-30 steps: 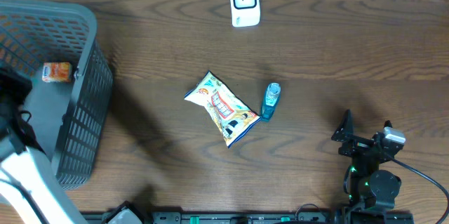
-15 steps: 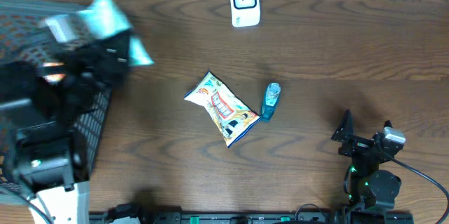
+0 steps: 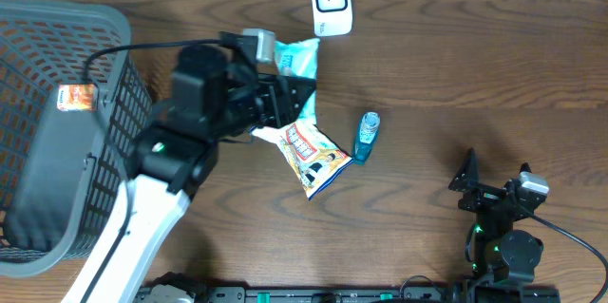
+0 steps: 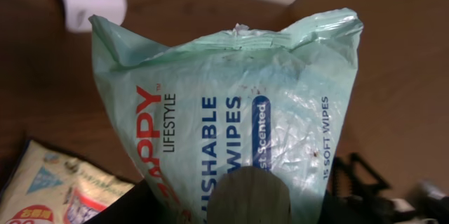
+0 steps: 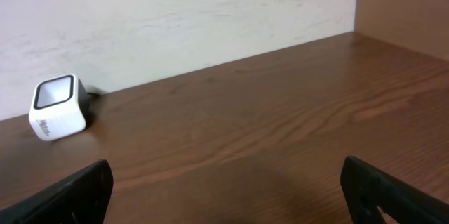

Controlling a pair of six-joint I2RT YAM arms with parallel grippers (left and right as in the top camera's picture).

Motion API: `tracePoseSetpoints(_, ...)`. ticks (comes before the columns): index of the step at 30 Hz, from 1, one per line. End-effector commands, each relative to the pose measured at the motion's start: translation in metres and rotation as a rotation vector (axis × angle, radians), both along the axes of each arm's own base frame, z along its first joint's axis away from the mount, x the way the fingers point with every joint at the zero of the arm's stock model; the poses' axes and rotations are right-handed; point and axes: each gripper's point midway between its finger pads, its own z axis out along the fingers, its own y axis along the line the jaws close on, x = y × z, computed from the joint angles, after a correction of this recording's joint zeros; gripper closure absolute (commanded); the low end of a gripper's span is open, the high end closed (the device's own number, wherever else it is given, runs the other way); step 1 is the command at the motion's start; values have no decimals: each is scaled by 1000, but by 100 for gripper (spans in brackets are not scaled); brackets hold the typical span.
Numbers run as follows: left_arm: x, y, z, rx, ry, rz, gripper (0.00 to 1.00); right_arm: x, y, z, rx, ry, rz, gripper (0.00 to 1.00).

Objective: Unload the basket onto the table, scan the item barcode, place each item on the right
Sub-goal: 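Carry the wipes pack toward the white scanner, then release the wipes pack onto the table beside the bottle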

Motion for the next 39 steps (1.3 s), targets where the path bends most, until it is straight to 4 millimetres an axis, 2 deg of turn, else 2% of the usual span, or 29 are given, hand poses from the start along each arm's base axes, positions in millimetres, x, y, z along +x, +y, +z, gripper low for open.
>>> tracePoseSetpoints(1,19,-2,-20,69,12,33,48,-1,-1,0,-7,0,-6,1)
tracePoseSetpoints(9,46,-16,-106,130,213,48,48,-1,-1,0,-7,0,-6,1)
tracePoseSetpoints(10,54,-20,-128,131,259,58,48,-1,-1,0,-7,0,-6,1)
tracePoseSetpoints(11,57,-23,-140,134,279,60,48,-1,-1,0,-7,0,-6,1)
tracePoseSetpoints(16,60,-36,-175,157,328,40,48,-1,-1,0,-7,0,-6,1)
tracePoseSetpoints(20,57,-43,-196,181,357,27,48,-1,-1,0,-7,0,-6,1)
tracePoseSetpoints(26,58,-43,-208,237,352,57,47,-1,-1,0,-8,0,-6,1)
tracePoseSetpoints(30,59,-44,-207,236,344,57,40,-1,-1,0,-7,0,-6,1)
tracePoseSetpoints(35,58,-46,-199,222,331,51,37,-1,-1,0,-8,0,-6,1)
tracePoseSetpoints(39,57,-44,-180,208,300,53,37,-1,-2,0,-8,0,-6,1)
